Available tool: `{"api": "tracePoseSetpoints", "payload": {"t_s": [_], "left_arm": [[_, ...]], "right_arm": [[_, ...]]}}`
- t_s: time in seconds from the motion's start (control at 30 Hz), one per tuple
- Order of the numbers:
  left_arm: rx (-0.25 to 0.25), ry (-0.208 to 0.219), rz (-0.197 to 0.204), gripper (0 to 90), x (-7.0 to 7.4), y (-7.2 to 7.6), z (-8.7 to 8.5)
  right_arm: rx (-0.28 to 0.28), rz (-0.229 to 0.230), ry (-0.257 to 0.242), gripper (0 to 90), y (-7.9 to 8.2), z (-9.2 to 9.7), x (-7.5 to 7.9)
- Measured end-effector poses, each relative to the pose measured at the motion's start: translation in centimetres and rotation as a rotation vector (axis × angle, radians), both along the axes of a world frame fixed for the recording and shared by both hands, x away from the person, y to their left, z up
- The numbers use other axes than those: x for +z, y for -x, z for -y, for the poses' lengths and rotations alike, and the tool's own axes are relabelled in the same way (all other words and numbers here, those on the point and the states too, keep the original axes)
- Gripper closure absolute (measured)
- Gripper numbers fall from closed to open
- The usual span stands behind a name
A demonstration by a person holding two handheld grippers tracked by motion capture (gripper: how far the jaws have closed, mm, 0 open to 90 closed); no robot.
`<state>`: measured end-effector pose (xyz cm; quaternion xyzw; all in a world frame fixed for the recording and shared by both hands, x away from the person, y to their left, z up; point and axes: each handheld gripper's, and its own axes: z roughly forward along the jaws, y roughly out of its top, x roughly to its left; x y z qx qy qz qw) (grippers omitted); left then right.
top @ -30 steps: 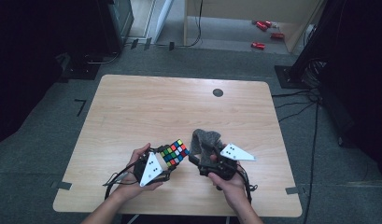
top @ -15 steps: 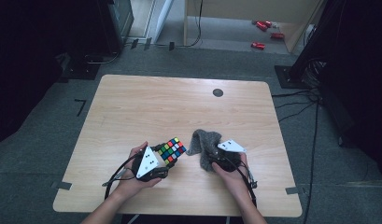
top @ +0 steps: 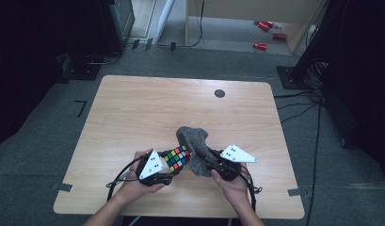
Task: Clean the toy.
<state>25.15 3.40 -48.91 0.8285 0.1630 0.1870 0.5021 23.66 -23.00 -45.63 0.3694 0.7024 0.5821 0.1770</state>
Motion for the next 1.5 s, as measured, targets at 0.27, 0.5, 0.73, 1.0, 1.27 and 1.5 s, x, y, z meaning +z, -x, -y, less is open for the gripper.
{"api": "tracePoseSetpoints", "payload": {"t_s": [0.27,0.5,0.73,1.0,1.27,1.5], "left_arm": [[-0.032,0.013,-0.043,34.6,0.7,0.1,0.1],[-0.013,-0.011,-0.056,34.7,0.9,0.1,0.6],[-0.053,0.052,-0.061,34.7,1.6,0.4,0.2],[-0.072,0.037,-0.090,34.8,1.1,0.3,0.7],[-0.088,0.086,-0.100,34.7,1.5,0.3,0.2],[-0.045,0.024,-0.112,34.8,0.9,0.2,0.9]], "right_arm": [[0.039,-0.033,0.023,74.1,0.3,-2.0,-0.6],[0.037,-0.032,-0.005,73.2,0.7,-1.9,-0.1],[-0.003,-0.010,-0.005,73.1,0.8,-2.3,0.4],[-0.022,-0.031,-0.012,72.3,1.0,-2.4,0.3],[-0.067,-0.075,-0.053,71.9,0.1,-1.4,-0.7],[-0.028,-0.045,-0.030,72.3,1.1,-2.5,0.0]]}}
